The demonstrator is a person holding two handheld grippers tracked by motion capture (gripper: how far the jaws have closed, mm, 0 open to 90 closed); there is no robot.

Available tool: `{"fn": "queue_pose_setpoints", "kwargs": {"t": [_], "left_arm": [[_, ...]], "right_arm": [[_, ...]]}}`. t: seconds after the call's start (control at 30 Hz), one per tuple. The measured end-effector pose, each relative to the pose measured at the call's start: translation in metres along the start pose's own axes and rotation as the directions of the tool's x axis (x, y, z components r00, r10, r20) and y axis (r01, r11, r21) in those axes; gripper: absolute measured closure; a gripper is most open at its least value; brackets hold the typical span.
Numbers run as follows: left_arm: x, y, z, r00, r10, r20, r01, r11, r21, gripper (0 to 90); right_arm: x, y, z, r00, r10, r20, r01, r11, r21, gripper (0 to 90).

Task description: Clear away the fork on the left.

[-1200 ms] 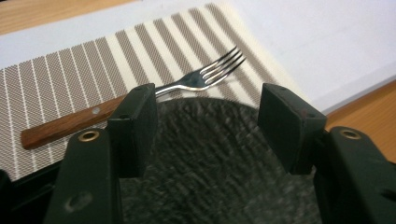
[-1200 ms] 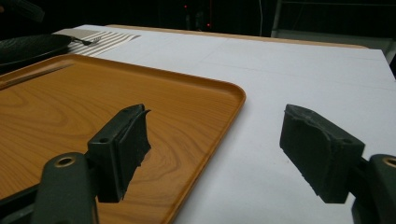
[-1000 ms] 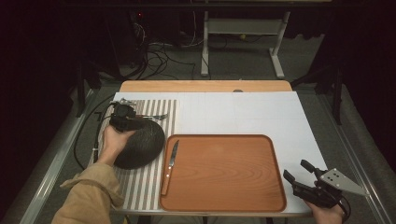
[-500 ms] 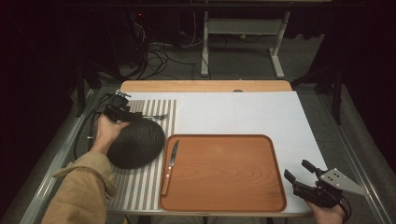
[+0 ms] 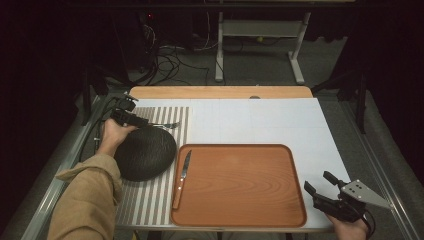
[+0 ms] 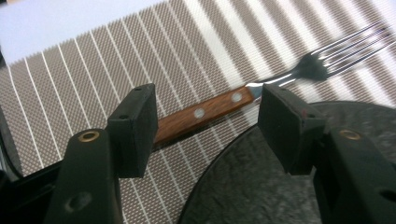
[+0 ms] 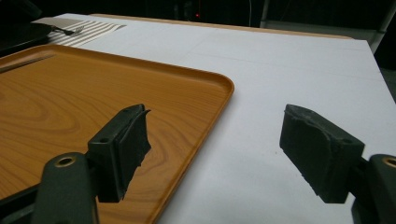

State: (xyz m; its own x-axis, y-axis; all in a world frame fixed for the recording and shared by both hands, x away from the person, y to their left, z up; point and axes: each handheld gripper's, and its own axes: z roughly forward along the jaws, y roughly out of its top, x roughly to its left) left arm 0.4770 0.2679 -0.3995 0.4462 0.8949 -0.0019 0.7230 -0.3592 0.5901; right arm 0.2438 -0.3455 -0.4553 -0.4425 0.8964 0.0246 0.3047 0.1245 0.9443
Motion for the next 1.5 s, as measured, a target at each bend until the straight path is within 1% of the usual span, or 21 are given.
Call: {"fn": "queue_pose_setpoints", "kwargs": {"t": [0.03,0.07,0.13,0.23,0.33,0.47,0.73,0.83,0.87,0.93,0.97,1.0,1.03,1.07,1.13,1.2,1.27,1.3,1.33,1.37,1.5], "left_arm": [[0.004,0.002,0.002,1.0,0.001,0.0,-0.001,0.9999,0.011,35.5],[0.006,0.002,0.003,1.0,-0.004,-0.002,0.004,0.9999,0.012,35.5],[0.013,0.004,0.009,0.9999,-0.014,0.005,0.013,0.999,0.043,35.5],[0.022,0.006,0.017,0.9996,-0.029,0.007,0.028,0.9975,0.064,35.5],[0.028,0.008,0.023,0.9992,-0.04,0.006,0.039,0.9969,0.068,35.5],[0.035,0.005,0.034,0.9986,-0.053,0.006,0.052,0.9924,0.112,35.7],[0.041,0.004,0.041,0.9984,-0.056,-0.005,0.056,0.9913,0.119,35.8],[0.044,0.003,0.045,0.9988,-0.048,-0.003,0.048,0.9893,0.138,35.5],[0.044,0.003,0.046,0.9991,-0.043,-0.002,0.043,0.9897,0.137,35.6],[0.046,0.003,0.048,0.999,-0.044,0.012,0.042,0.9894,0.139,35.6],[0.047,0.004,0.048,0.9984,-0.052,0.02,0.048,0.9872,0.152,35.6],[0.047,0.007,0.049,0.9987,-0.048,0.02,0.044,0.9852,0.166,35.6],[0.047,0.009,0.05,0.9993,-0.033,0.019,0.029,0.9835,0.178,35.6],[0.046,0.011,0.05,0.9996,-0.022,0.02,0.018,0.9834,0.181,35.7],[0.044,0.011,0.053,0.9995,-0.019,0.026,0.014,0.984,0.177,36.0],[0.045,0.01,0.058,0.9989,-0.037,0.028,0.032,0.9839,0.176,38.1],[0.047,0.01,0.06,0.9973,-0.054,0.049,0.045,0.9841,0.172,40.7],[0.048,0.009,0.06,0.9972,-0.052,0.054,0.042,0.9841,0.173,41.3],[0.049,0.009,0.06,0.9974,-0.046,0.056,0.036,0.9844,0.172,42.7],[0.049,0.009,0.061,0.9981,-0.041,0.045,0.033,0.9842,0.174,44.2],[0.05,0.009,0.062,0.998,-0.048,0.04,0.041,0.9868,0.156,46.8]], "right_arm": [[0.0,0.0,0.0,1.0,0.002,0.003,-0.002,1.0,0.001,24.1],[0.0,0.0,0.001,1.0,0.0,0.003,0.0,1.0,0.002,24.1],[0.0,0.0,0.001,1.0,-0.005,0.001,0.005,1.0,0.007,24.1],[0.0,0.0,0.002,0.9999,-0.01,0.006,0.01,1.0,0.015,24.1],[0.0,0.0,0.002,0.9999,-0.005,0.014,0.004,1.0,0.018,24.1],[0.0,0.0,0.002,0.9998,-0.002,0.021,0.001,1.0,0.02,24.3],[0.001,0.0,0.002,0.9996,-0.004,0.027,0.004,1.0,0.024,24.3],[0.0,0.0,0.001,0.9995,-0.003,0.031,0.002,1.0,0.025,24.3],[0.0,0.0,0.001,0.9995,-0.003,0.032,0.002,1.0,0.024,24.3],[0.0,0.0,0.002,0.9993,-0.014,0.034,0.013,0.999,0.029,24.3],[0.001,-0.001,0.003,0.9992,-0.017,0.035,0.016,0.999,0.036,24.3],[0.001,-0.001,0.004,0.9993,-0.017,0.033,0.016,0.999,0.041,24.3],[0.001,-0.001,0.005,0.9994,-0.017,0.03,0.016,0.999,0.047,24.3],[0.001,-0.001,0.005,0.9993,-0.022,0.03,0.021,0.999,0.048,24.3],[0.002,0.0,0.005,0.9992,-0.024,0.031,0.022,0.999,0.048,24.3],[0.001,-0.001,0.004,0.9993,-0.02,0.033,0.019,0.999,0.042,24.3],[0.001,-0.001,0.004,0.9992,-0.014,0.037,0.012,0.999,0.041,24.3],[0.0,-0.001,0.004,0.9993,-0.013,0.036,0.011,0.999,0.042,24.3],[0.0,-0.001,0.004,0.9993,-0.012,0.036,0.01,0.999,0.041,24.3],[0.0,-0.001,0.004,0.9993,-0.013,0.036,0.012,0.999,0.041,24.3],[0.0,-0.001,0.005,0.9992,-0.013,0.037,0.011,0.999,0.045,24.4]]}}
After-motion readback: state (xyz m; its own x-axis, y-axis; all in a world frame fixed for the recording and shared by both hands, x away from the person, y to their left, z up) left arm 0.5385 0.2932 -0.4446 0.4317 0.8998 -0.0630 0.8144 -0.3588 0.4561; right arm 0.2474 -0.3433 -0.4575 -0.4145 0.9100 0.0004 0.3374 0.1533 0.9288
